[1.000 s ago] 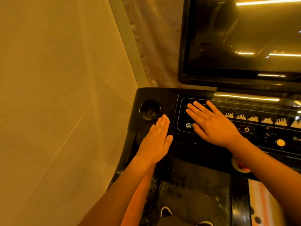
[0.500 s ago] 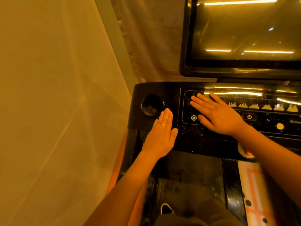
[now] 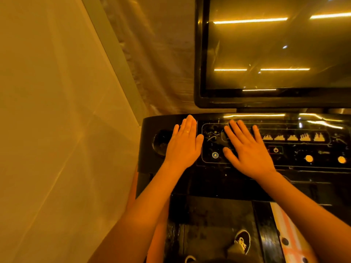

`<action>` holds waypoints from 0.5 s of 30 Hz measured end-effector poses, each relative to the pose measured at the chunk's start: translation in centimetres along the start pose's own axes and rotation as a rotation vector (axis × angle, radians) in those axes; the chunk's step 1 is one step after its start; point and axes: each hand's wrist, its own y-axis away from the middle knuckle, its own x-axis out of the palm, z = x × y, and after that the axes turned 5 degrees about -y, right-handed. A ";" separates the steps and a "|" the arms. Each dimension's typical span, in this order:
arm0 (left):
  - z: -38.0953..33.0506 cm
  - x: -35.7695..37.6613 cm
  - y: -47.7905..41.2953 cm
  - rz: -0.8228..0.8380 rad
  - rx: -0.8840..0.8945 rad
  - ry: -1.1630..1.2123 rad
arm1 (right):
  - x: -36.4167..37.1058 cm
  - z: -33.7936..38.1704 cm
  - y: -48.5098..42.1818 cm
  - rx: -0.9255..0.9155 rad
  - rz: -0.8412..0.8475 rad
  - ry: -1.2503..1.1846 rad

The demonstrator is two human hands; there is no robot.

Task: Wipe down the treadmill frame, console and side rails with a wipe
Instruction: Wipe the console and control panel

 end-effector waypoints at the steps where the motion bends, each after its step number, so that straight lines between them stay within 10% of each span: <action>1: 0.0 -0.5 -1.1 -0.003 -0.005 -0.003 | 0.0 0.0 0.0 0.000 0.003 0.007; 15: 0.2 -0.1 -0.6 0.004 -0.023 0.164 | 0.1 0.0 0.1 -0.020 -0.026 -0.001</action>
